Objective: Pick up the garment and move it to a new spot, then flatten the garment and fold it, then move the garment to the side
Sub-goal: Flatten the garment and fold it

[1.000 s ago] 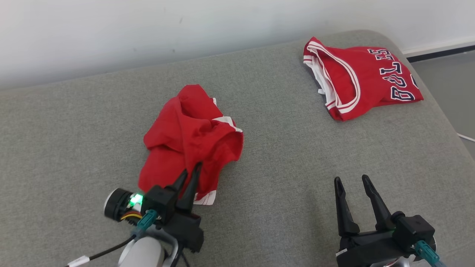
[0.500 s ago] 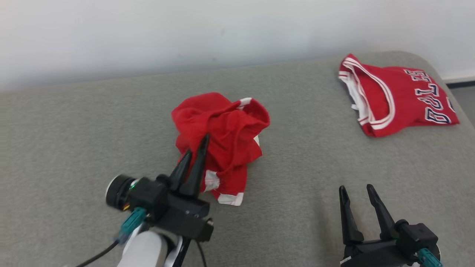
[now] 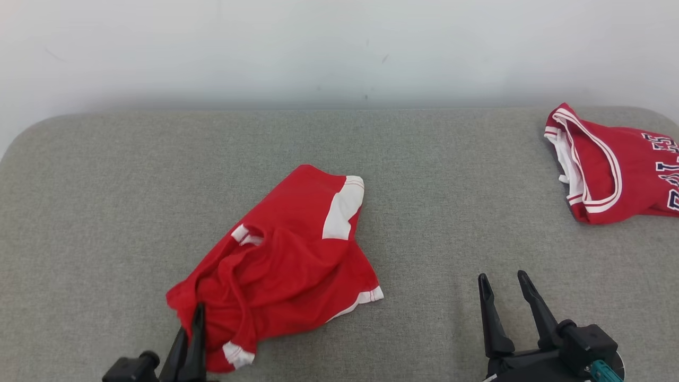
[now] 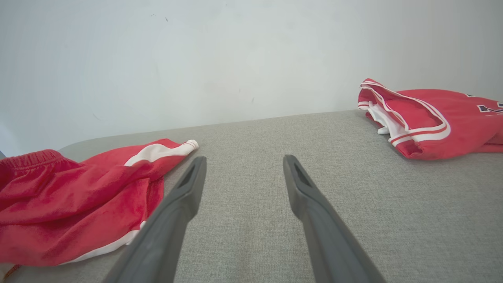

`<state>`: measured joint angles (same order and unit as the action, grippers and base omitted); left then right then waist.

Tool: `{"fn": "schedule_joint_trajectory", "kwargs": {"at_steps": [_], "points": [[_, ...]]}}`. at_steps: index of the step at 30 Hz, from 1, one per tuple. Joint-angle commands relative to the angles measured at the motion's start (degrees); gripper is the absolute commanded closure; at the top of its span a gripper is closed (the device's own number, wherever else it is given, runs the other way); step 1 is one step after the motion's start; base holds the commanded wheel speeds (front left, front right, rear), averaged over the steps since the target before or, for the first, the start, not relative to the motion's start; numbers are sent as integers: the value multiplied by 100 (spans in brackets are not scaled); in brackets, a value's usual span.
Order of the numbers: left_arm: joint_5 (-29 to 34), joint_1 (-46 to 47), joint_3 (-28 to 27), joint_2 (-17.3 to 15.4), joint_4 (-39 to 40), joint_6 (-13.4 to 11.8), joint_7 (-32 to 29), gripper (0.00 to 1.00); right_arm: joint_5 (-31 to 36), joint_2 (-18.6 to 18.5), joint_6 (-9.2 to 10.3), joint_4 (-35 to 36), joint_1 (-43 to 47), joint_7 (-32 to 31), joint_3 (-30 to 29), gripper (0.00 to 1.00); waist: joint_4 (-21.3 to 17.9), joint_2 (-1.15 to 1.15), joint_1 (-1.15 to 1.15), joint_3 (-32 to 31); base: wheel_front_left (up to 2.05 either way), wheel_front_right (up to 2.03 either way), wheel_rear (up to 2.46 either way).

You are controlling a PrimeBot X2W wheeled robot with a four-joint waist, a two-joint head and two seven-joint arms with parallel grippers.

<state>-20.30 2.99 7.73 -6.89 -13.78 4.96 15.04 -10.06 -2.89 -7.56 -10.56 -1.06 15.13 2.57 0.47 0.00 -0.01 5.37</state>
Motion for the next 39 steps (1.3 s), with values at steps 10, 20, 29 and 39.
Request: {"fn": "schedule_joint_trajectory", "kwargs": {"at_steps": [10,20,29,39], "points": [[262,-106,-715,219,-238,-31,15,0,25,5,17,-80,132,2,11,0,-83,0,1,-188,0,0,0],[815,-299,-770,304,286,34,15,0,-29,6,17,-77,195,2,11,0,-127,0,1,-245,0,0,0],[868,-593,-294,317,-193,160,15,0,-77,5,17,-54,210,2,-15,0,-131,0,1,-195,0,0,0],[521,-270,-213,270,-628,227,15,100,-77,3,17,-67,199,2,-37,0,-90,0,1,-176,0,0,0]]}}
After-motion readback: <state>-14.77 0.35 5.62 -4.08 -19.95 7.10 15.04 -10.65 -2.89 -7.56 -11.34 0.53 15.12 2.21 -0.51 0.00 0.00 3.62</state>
